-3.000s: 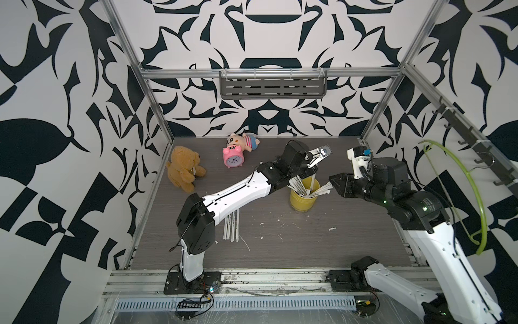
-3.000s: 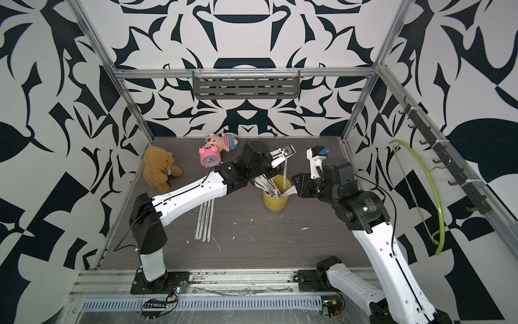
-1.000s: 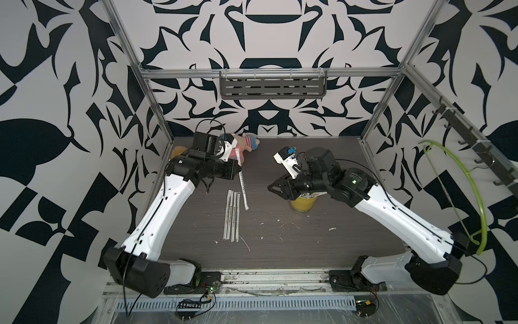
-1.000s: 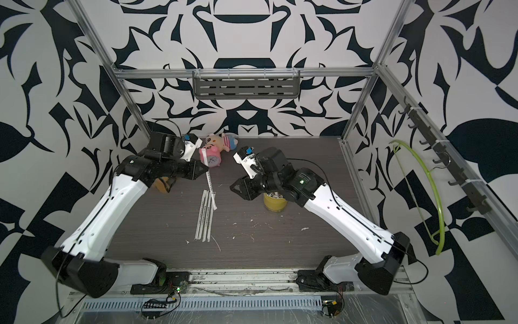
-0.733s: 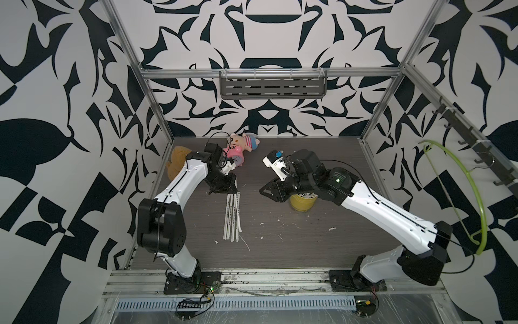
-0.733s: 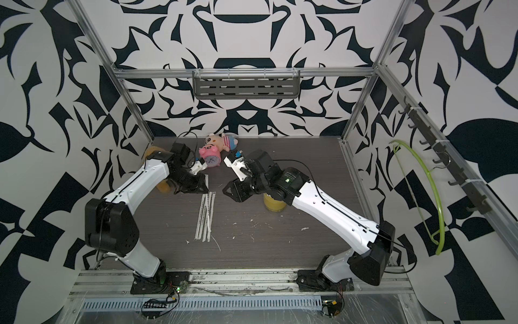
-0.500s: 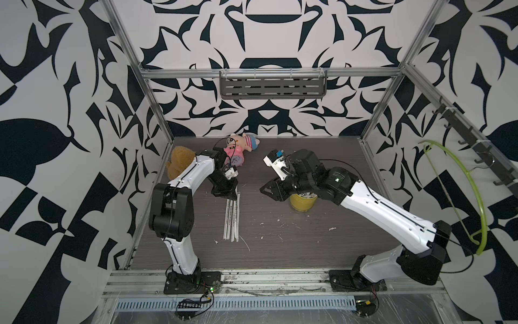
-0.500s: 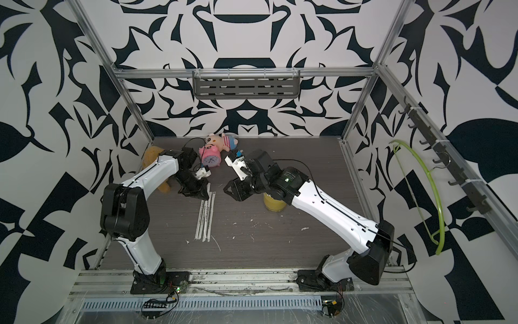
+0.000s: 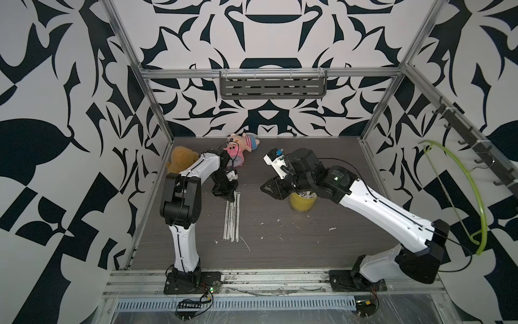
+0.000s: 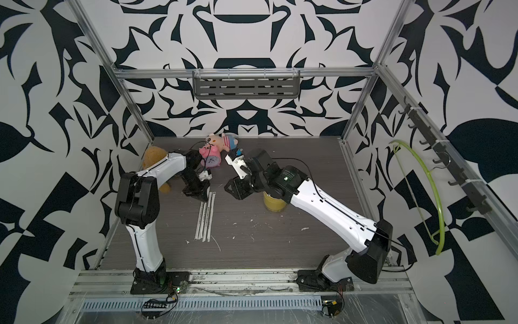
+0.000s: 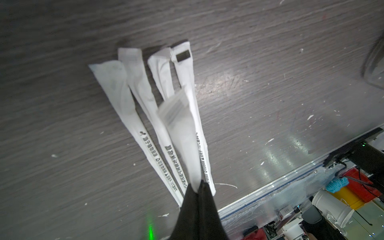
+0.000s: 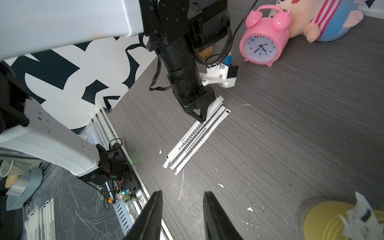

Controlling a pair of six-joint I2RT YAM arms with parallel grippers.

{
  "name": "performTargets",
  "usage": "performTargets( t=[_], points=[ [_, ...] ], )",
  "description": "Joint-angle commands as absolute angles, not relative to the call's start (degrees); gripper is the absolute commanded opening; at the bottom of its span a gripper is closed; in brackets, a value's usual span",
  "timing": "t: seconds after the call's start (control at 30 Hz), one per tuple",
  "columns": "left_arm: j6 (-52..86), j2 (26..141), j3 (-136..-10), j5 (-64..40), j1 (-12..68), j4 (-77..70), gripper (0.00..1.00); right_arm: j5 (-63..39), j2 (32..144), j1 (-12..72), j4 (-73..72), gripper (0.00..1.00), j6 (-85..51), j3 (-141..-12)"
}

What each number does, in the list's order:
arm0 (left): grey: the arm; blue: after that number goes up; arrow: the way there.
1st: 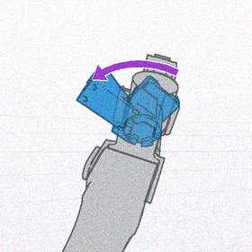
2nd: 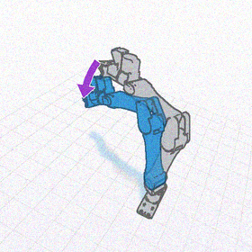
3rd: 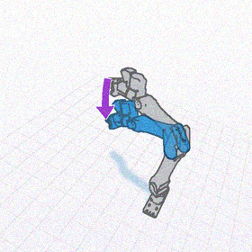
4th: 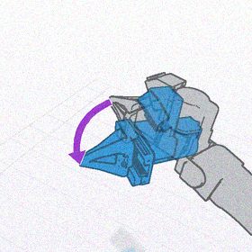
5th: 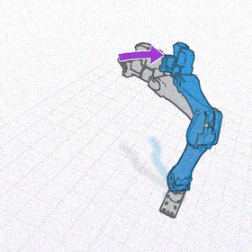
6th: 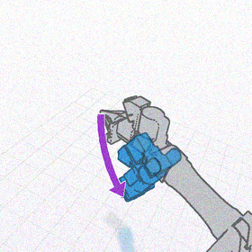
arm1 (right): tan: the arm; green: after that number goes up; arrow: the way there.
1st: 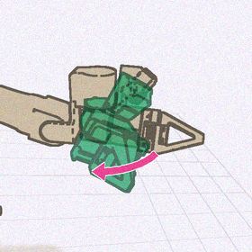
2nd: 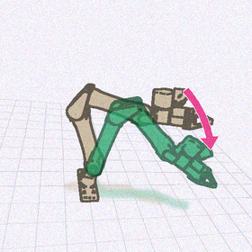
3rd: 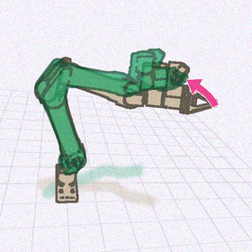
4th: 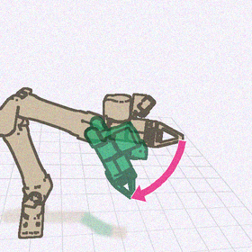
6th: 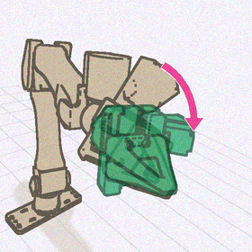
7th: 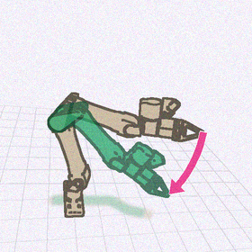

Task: Take the straws out of the storage container
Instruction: Place the straw at the center of the board.

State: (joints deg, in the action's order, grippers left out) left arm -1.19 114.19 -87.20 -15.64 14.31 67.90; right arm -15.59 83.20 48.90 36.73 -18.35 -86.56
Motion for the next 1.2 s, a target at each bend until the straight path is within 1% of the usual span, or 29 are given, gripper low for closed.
performTargets(
  t=[0.0, 0.3, 0.63, 0.83, 1.17],
  points=[
    [-0.57, 115.35, -86.17, -15.15, 14.15, 66.97, 0.00, -15.16, 83.65, 49.13, 38.11, 0.37, -17.53, -89.37],
    [-0.26, 116.54, -85.56, -14.76, 13.74, 65.83, 0.00, -13.89, 83.54, 49.11, 38.45, 0.36, -17.38, -89.65],
    [-0.26, 116.20, -85.06, -14.88, 13.36, 65.66, 0.08, -12.88, 82.56, 49.13, 38.98, 0.36, -17.41, -89.69],
    [-0.35, 115.16, -84.93, -15.86, 13.43, 65.43, 0.15, -12.23, 81.76, 49.08, 39.46, 0.36, -17.40, -89.43],
    [-0.35, 113.21, -84.45, -16.70, 13.29, 65.31, 0.17, -10.40, 80.00, 49.11, 40.38, 0.36, -17.38, -89.61]
  ],
)
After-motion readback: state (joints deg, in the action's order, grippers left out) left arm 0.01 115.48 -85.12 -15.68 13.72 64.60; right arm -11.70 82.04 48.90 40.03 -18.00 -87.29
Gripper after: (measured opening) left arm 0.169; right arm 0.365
